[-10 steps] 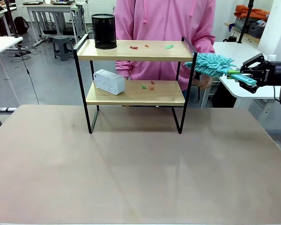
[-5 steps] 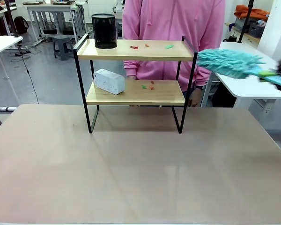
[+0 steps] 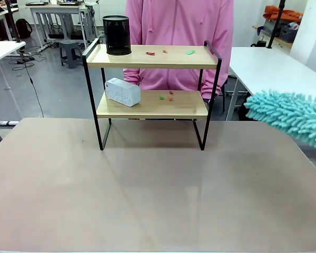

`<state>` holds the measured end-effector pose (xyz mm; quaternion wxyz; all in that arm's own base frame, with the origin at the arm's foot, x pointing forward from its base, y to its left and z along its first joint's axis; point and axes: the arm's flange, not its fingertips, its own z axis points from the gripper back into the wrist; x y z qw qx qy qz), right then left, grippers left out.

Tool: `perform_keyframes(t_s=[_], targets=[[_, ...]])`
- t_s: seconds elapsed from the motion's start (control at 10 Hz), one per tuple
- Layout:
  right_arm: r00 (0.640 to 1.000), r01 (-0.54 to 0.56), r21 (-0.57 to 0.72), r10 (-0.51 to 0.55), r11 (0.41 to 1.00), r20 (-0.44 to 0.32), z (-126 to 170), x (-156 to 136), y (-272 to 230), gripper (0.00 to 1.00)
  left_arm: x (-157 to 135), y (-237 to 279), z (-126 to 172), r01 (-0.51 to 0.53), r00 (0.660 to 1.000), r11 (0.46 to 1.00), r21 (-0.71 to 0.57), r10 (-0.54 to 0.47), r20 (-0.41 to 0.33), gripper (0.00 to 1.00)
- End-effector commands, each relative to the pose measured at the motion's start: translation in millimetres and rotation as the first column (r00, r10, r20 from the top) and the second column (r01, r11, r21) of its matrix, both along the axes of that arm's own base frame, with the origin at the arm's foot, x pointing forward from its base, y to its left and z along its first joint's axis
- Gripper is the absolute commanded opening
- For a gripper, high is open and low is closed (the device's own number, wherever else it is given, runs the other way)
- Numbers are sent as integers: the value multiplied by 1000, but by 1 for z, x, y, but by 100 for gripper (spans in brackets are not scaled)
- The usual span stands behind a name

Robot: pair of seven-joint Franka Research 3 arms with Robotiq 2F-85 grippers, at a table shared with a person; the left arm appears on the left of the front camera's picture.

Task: Clean the shelf.
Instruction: Pick up the Duster from the human, then clean the specific tier of the Shelf with the Duster once objects are removed.

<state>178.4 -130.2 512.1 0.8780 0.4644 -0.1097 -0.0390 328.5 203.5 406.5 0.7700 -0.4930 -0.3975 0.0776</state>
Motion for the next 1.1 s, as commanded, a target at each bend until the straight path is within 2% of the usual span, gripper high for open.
perform_keyframes(t_s=[0.0,0.1,1.0], targets=[[1000,-7,-137,3,990,-30,-36,25,19,0,-1,-3,-2,-6,999,1000,-2,6,33,100],[1000,0,0,0,1000,0,0,0,0,0,-1,-3,-2,-6,999,1000,-2,6,33,100],[1000,0,0,0,1000,0,0,0,0,0,-1,-3,-2,-6,999,1000,-2,6,33,100]])
